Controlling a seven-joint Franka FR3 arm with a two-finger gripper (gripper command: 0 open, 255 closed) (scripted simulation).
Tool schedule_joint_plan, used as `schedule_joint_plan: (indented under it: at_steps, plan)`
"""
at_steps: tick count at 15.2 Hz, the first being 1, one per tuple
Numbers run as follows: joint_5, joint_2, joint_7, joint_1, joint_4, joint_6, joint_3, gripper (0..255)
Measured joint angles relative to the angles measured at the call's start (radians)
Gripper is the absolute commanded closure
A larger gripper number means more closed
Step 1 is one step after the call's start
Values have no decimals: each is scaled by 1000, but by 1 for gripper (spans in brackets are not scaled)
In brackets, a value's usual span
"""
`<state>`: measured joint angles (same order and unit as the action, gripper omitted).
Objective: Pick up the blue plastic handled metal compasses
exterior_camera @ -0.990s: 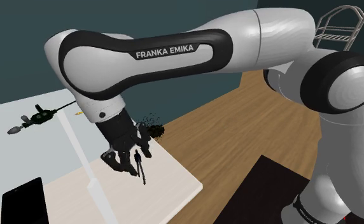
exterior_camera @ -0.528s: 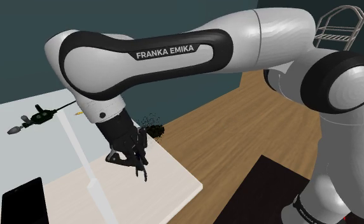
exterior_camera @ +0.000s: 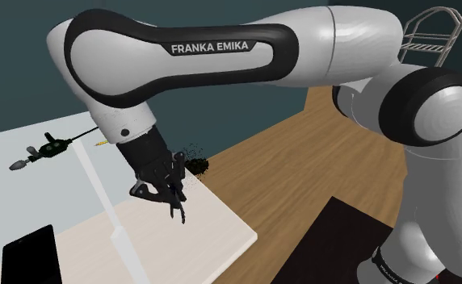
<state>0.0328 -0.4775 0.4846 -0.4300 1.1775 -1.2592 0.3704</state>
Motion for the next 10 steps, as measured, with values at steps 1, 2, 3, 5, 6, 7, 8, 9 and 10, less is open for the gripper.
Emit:
schedule_joint_plan:
  at_steps: [1, 2, 3, 5, 6, 7, 8, 9, 10]
  plan:
    - [1, -6, 3, -4, -23, 17, 0, 255]
    - [1, -6, 4, -5, -36, 30, 1, 255]
    - [3, -17, 8, -11, -68, 50, 1, 255]
    - [5, -25, 10, -15, -107, 81, 1, 255]
    - [5, -26, 11, -16, -123, 96, 2, 255]
    - [8, -36, 13, -22, -152, 115, 2, 255]
    - [10, -47, 16, -27, -187, 138, 2, 255]
    - [13, -60, 19, -34, -220, 159, 2, 255]
    - [14, -61, 19, -34, -230, 167, 2, 255]
